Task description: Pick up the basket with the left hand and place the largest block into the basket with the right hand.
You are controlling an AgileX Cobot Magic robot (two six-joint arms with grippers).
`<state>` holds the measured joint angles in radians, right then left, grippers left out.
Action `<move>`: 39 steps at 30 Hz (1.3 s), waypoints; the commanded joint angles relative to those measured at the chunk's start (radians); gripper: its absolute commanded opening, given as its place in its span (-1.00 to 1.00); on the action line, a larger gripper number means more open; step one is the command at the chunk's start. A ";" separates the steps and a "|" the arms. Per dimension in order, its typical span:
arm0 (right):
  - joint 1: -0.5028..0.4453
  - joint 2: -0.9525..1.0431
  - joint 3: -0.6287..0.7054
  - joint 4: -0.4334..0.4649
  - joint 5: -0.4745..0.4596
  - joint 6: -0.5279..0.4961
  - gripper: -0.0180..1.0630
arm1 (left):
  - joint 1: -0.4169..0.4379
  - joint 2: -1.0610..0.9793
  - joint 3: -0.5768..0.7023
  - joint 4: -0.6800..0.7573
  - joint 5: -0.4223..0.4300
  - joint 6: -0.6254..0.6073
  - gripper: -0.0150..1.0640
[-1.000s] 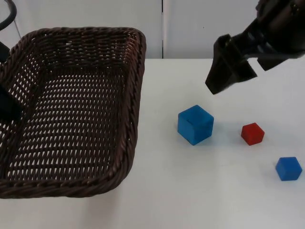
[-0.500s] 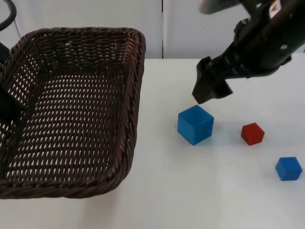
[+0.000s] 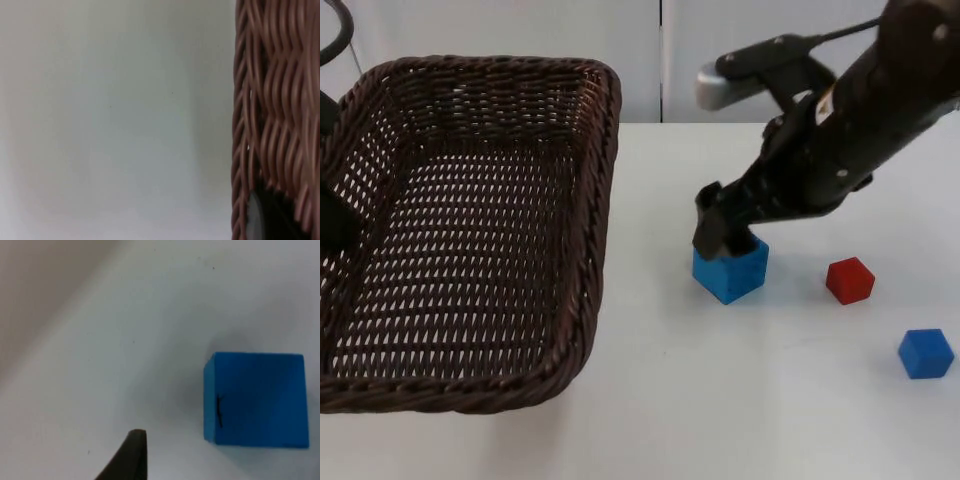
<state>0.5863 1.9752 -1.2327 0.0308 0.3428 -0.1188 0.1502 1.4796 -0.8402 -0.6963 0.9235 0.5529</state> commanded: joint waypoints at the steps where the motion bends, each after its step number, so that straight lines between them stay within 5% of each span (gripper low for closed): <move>1: 0.002 0.055 -0.041 -0.009 -0.026 -0.005 0.95 | 0.000 -0.013 -0.003 -0.021 0.004 0.001 -0.98; 27: 0.002 0.252 -0.162 -0.049 -0.052 -0.001 0.73 | 0.000 -0.013 -0.003 -0.021 -0.013 0.001 -0.98; 39: 0.002 0.237 -0.162 -0.052 -0.035 -0.001 -0.43 | 0.000 -0.013 -0.003 -0.021 -0.016 0.001 -0.98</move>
<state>0.5863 2.2297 -1.3887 -0.0186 0.3033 -0.1204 0.1502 1.4796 -0.8402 -0.6963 0.9020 0.5529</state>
